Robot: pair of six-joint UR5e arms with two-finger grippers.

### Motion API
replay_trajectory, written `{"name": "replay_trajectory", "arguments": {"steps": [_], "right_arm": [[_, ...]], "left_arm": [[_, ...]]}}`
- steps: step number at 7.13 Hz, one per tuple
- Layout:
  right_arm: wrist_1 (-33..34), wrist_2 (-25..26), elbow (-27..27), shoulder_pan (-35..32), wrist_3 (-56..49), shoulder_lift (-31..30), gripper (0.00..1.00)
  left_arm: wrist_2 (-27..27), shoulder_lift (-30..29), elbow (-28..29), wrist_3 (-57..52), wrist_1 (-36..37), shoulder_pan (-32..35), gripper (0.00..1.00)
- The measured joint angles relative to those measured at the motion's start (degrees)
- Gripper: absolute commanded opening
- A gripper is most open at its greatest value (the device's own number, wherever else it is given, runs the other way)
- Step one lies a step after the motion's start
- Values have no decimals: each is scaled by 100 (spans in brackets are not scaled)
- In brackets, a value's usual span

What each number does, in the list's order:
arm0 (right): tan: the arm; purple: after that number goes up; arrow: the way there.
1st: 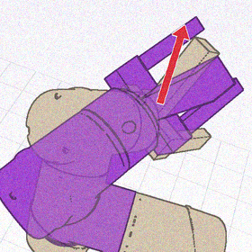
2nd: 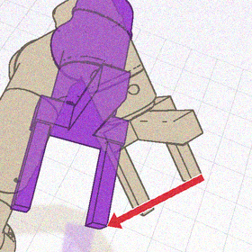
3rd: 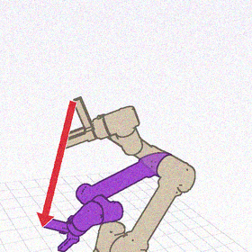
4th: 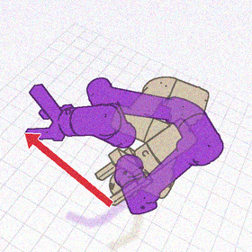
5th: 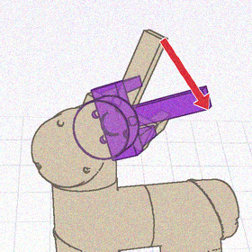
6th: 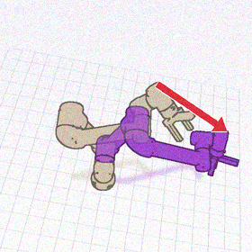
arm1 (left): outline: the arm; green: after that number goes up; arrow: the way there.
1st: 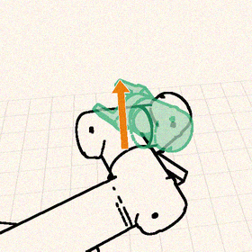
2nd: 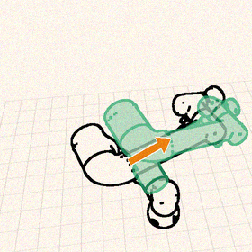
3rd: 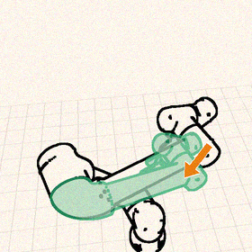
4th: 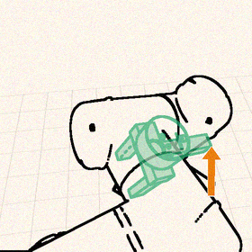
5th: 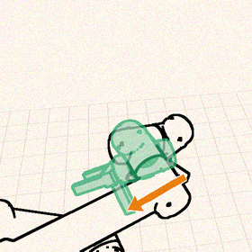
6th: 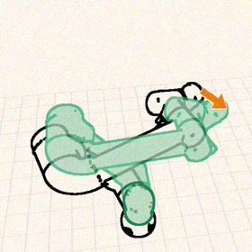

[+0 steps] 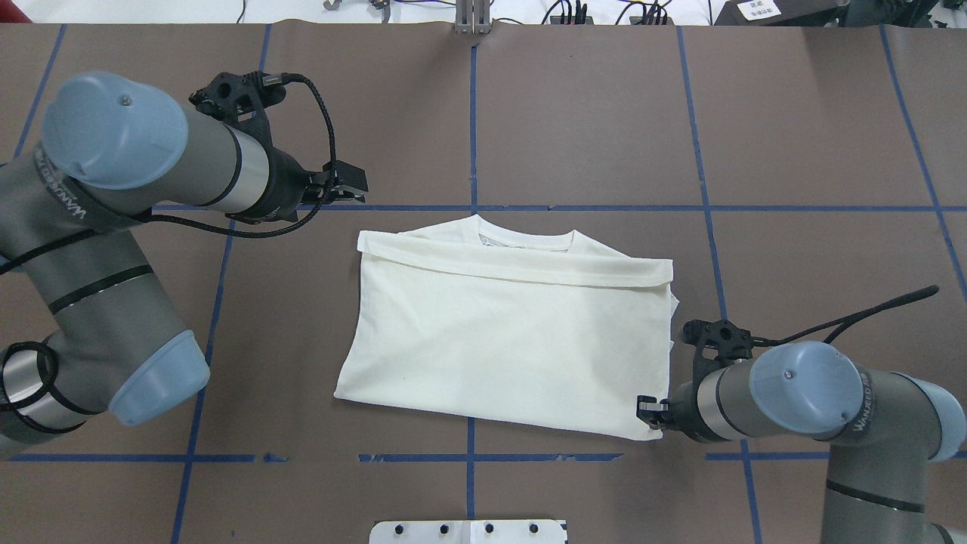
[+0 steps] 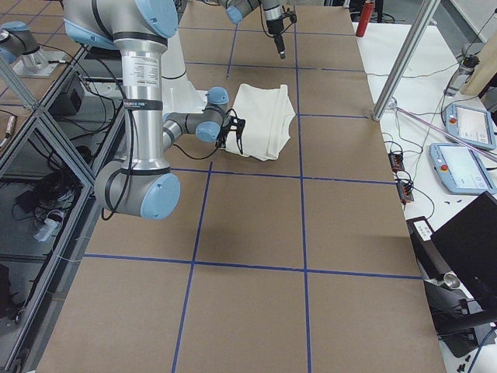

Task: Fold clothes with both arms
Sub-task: 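Drag the shirt corner with the right gripper, rotating the shirt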

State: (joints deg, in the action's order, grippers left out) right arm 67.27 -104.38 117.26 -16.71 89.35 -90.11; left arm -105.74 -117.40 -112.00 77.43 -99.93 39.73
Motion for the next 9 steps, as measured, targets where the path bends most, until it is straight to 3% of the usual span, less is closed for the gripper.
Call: {"name": "replay_trajectory", "arguments": {"steps": [3,4,7,9], "right_arm": [[4,7,769,1071,517,-693,0],[5,20,918,1463,840,-767,99],[3,128,1174,1702,1398,-777,100],[-126,110,1314,794,1425,-571,100]], "left_arm": [[19,48,-30,0,0,0,100],[23,58,-44,0,0,0,100],[-1,63,-59,98,2,-55,100],[-12,121,-55,771,-6,-517,100]]}}
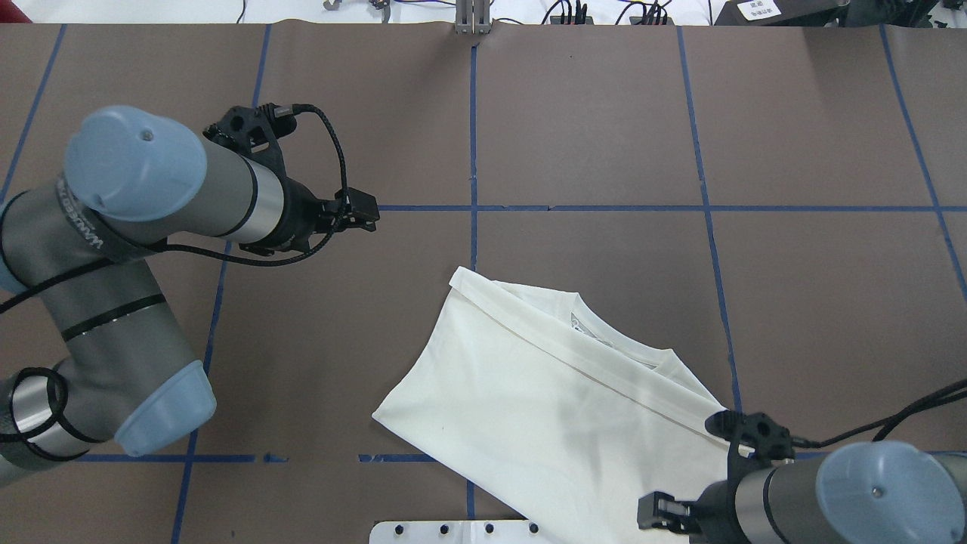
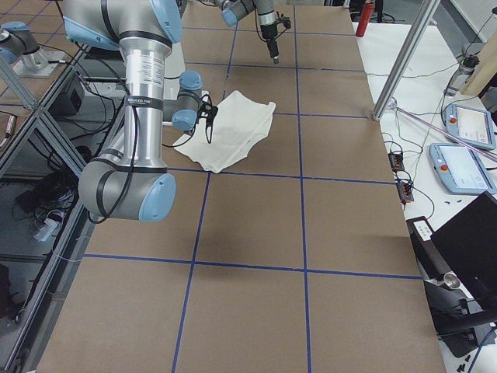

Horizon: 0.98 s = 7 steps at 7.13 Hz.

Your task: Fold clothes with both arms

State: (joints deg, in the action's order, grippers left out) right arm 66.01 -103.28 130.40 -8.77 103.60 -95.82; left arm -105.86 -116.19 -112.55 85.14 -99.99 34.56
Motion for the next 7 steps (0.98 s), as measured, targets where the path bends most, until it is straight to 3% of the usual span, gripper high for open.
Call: {"name": "replay_trajectory", "arguments": {"steps": [4,7], "right_arm": [[-347,-937,-53,-2073,-539,549,100],[-352,-1155,-281,-2474,-585,781,100]], "left_arm": [[489,234,70,2276,-6,-1745,96],[801,200,441,2500,-2,-1969,78]]}}
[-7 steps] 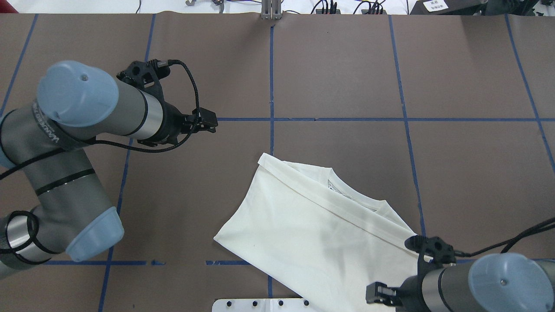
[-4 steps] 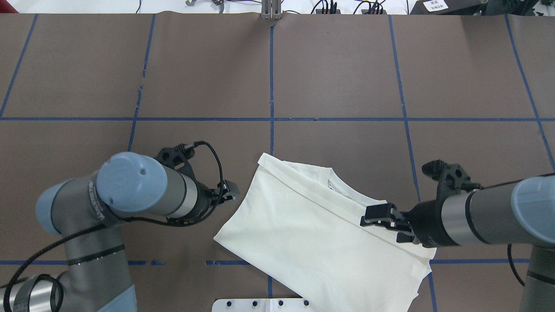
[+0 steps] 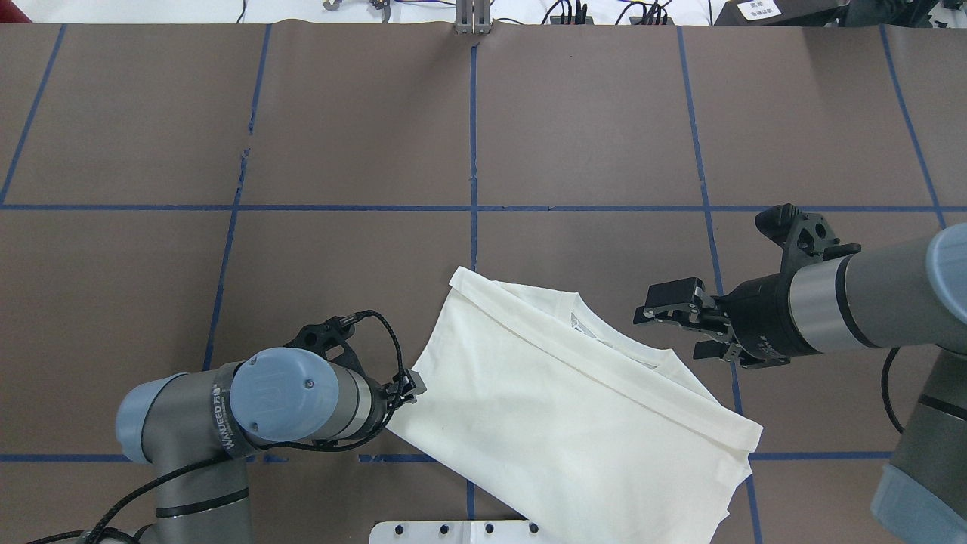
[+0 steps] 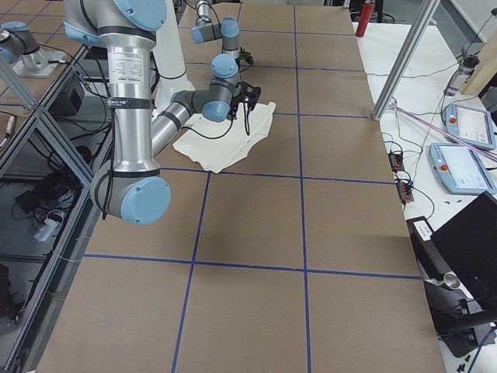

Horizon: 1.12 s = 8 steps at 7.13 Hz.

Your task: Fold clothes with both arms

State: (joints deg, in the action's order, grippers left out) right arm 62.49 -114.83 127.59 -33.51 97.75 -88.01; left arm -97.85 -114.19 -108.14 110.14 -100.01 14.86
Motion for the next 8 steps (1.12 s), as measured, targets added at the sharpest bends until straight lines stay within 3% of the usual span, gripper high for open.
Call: {"name": "replay_trajectory", "arguments": {"steps": [2,4,7,8], "right_arm": [[0,-12,-85,-76,-28,63,100],[0,-13,-99,-90,-43,70,100],[0,-14,-120,-99,-45,67,100],[0,-13,-142,-101,-45,70,100]], "left_arm": [[79,-12,33,21,5,-1,55],[89,-13,37,23,8,0,44],[93,-1,52,10,8,2,3],[96,5,54,-6,8,0,0]]}}
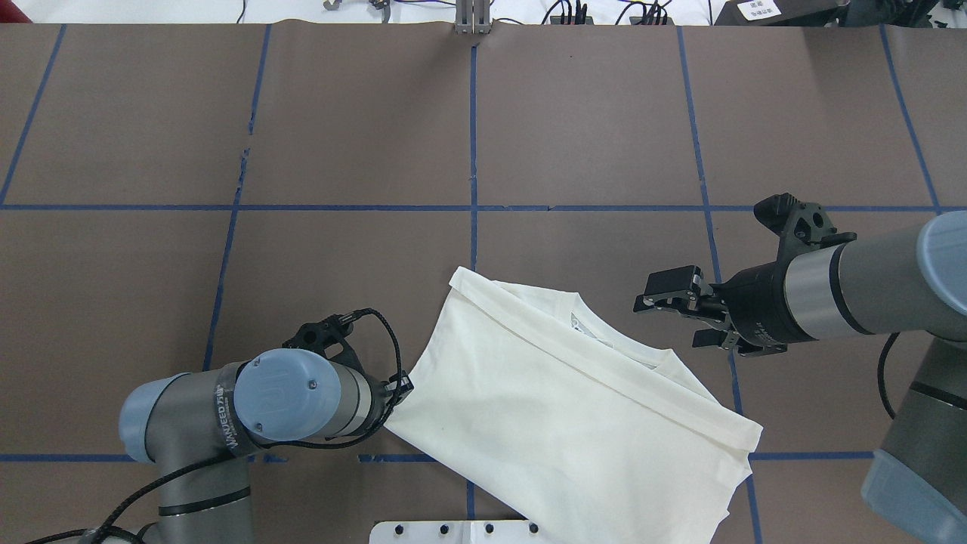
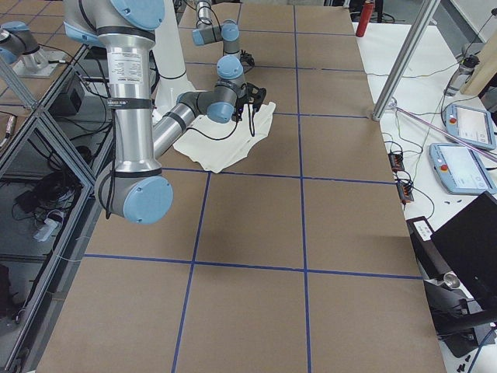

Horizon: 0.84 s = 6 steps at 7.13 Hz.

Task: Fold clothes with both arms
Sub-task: 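Drag the shirt corner with the left gripper away from the robot, straightening it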

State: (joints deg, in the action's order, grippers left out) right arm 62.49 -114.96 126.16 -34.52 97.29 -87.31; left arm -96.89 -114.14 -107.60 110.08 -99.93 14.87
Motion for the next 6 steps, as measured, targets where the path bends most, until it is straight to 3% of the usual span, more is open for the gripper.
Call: {"name": "replay_trajectory", "arguments": {"steps": [6], "right_arm": [[0,0,-50,-19,0,-8,100]], "left_arm": [[-23,-221,1,-44,40,482,0]]}}
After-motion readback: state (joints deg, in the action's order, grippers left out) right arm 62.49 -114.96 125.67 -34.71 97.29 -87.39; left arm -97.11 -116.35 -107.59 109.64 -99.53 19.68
